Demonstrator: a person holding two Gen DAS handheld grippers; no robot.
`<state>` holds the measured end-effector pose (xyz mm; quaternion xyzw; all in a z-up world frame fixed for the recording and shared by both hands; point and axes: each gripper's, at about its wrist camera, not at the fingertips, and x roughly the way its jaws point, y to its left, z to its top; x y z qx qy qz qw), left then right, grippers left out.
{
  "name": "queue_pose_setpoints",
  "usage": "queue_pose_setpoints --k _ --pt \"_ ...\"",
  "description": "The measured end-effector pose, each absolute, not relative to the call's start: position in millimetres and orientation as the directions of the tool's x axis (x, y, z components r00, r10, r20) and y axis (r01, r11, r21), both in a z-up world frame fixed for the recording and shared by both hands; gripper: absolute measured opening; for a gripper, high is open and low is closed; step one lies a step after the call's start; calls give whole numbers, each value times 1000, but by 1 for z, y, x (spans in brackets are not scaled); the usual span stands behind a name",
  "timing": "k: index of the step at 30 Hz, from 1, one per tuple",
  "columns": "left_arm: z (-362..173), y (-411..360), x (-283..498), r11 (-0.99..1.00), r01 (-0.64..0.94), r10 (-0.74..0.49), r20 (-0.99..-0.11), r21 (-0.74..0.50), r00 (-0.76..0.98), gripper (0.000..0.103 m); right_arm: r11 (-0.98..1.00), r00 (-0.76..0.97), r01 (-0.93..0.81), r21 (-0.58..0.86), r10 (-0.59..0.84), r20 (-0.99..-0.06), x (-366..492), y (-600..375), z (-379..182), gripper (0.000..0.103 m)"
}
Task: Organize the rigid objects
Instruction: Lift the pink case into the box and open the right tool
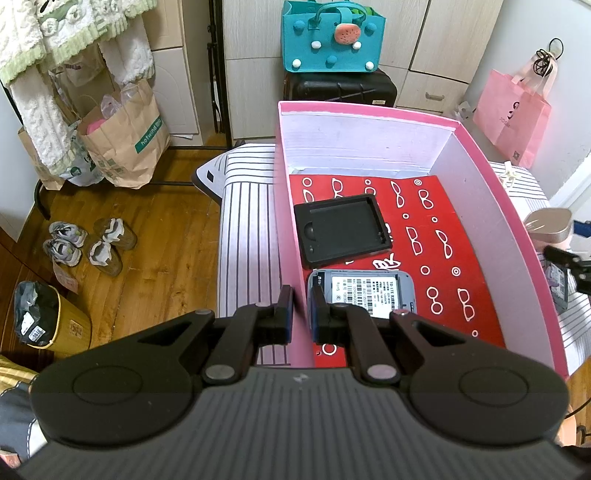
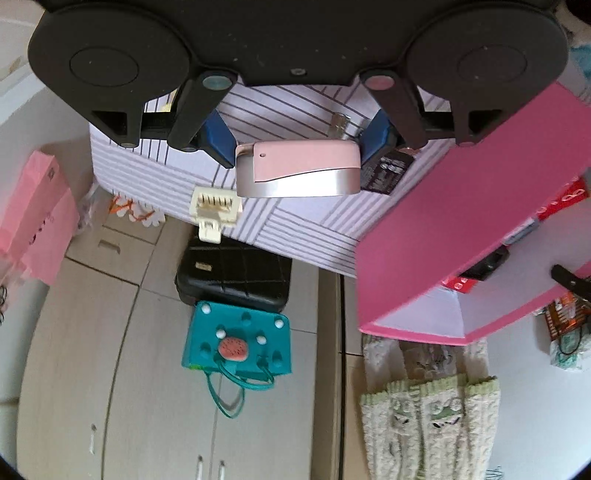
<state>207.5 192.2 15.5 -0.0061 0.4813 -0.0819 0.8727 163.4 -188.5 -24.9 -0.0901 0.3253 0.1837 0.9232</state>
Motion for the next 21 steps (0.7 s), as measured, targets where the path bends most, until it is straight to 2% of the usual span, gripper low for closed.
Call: queue_pose_setpoints --k 5,12,17,21 --pt "14 189 208 985 156 -146 -843 -75 517 8 871 731 -480 -106 330 -597 152 -174 19 77" --pt "14 185 208 985 159 -138 -844 -64 518 8 730 639 -675 -104 509 -577 154 -127 69 77" --pt "16 189 208 986 155 -140 -843 -68 520 8 611 549 -778 -148 545 -634 169 -80 64 77" --pt "16 190 207 985 157 -141 -843 -68 519 8 542 509 -812 -218 473 -719 185 -46 45 77"
